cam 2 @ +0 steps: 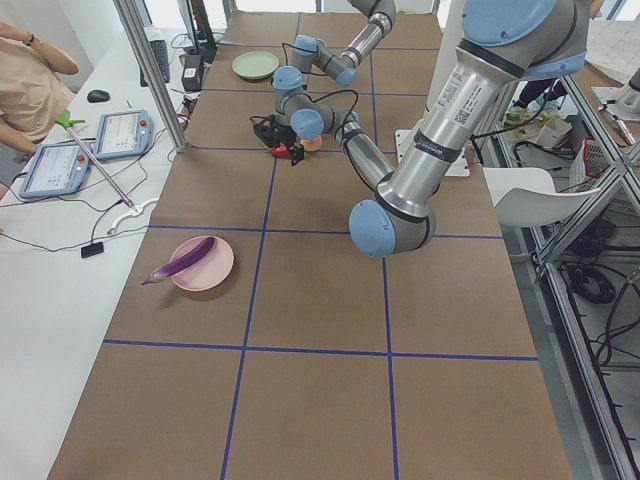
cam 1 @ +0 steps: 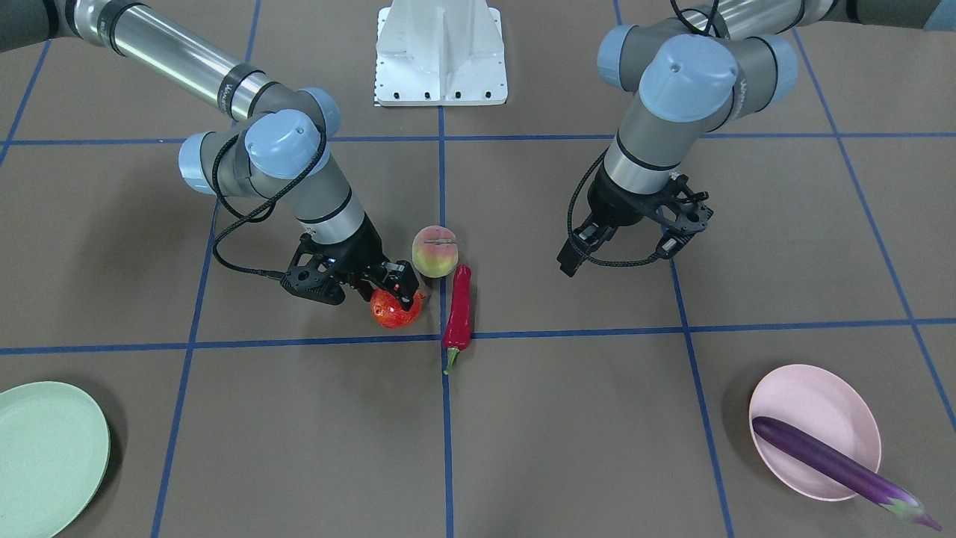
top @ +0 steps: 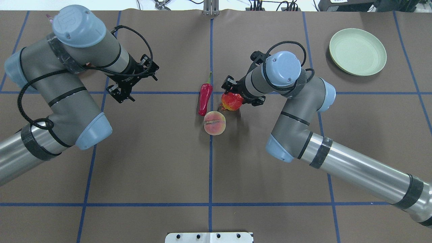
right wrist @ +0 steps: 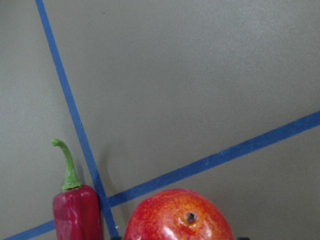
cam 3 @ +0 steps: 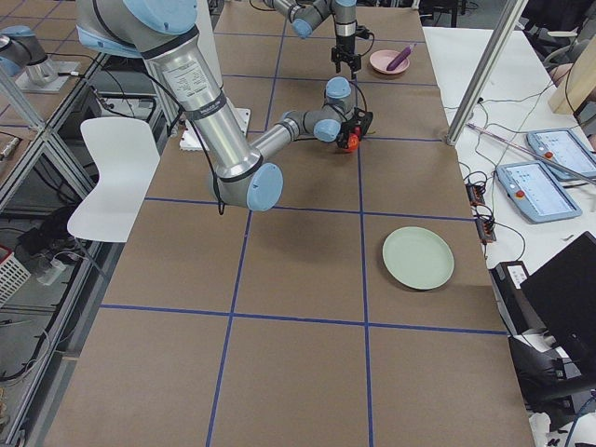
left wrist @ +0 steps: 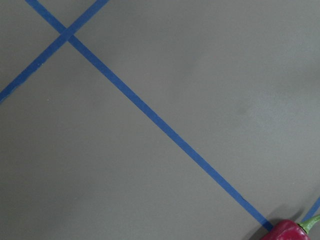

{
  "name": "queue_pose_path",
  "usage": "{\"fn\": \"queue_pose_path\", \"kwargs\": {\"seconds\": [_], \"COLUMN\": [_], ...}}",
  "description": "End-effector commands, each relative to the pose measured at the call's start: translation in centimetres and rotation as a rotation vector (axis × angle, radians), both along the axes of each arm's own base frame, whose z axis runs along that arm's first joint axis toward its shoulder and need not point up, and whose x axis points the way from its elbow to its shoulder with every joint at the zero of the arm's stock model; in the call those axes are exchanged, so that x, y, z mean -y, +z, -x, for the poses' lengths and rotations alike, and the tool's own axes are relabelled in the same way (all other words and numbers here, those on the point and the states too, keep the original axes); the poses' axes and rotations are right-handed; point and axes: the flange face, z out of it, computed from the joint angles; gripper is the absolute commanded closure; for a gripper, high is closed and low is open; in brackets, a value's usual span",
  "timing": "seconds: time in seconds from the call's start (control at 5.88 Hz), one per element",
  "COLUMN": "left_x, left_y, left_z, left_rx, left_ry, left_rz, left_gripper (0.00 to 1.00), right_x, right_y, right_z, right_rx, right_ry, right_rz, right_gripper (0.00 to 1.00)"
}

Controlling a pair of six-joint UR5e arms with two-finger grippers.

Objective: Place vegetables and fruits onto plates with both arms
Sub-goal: 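Close the right gripper on the red mango and lift it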

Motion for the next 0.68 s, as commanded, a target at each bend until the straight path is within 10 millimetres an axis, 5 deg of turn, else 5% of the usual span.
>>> {"fn": "queue_pose_path", "kwargs": {"seconds": [0.0, 0.17, 0.34, 0.51], "left_x": [0.0, 0.0, 0.1, 0.1], "left_y": [0.1, -0.3, -0.9, -1.4], "left_z": [0.0, 0.0, -0.1, -0.2], "left_rx": [0.01, 0.01, 0.003, -0.002], "left_ry": [0.0, -0.001, -0.001, 0.0], "left_rz": [0.01, 0.008, 0.002, -0.003], "left_gripper": [0.0, 0.0, 0.0, 0.0], "right_x": [-0.2, -0.2, -0.3, 0.2], "right_y": [-0.2, -0.4, -0.8, -2.2], "right_z": [0.2, 0.2, 0.1, -1.1], "right_rx": [0.003, 0.019, 0.03, 0.055], "right_ry": [-0.001, 0.024, 0.022, 0.034], "right_rz": [0.003, 0.045, 0.041, 0.033], "right_gripper": [0.26, 0.82, 1.0, 1.0]}}
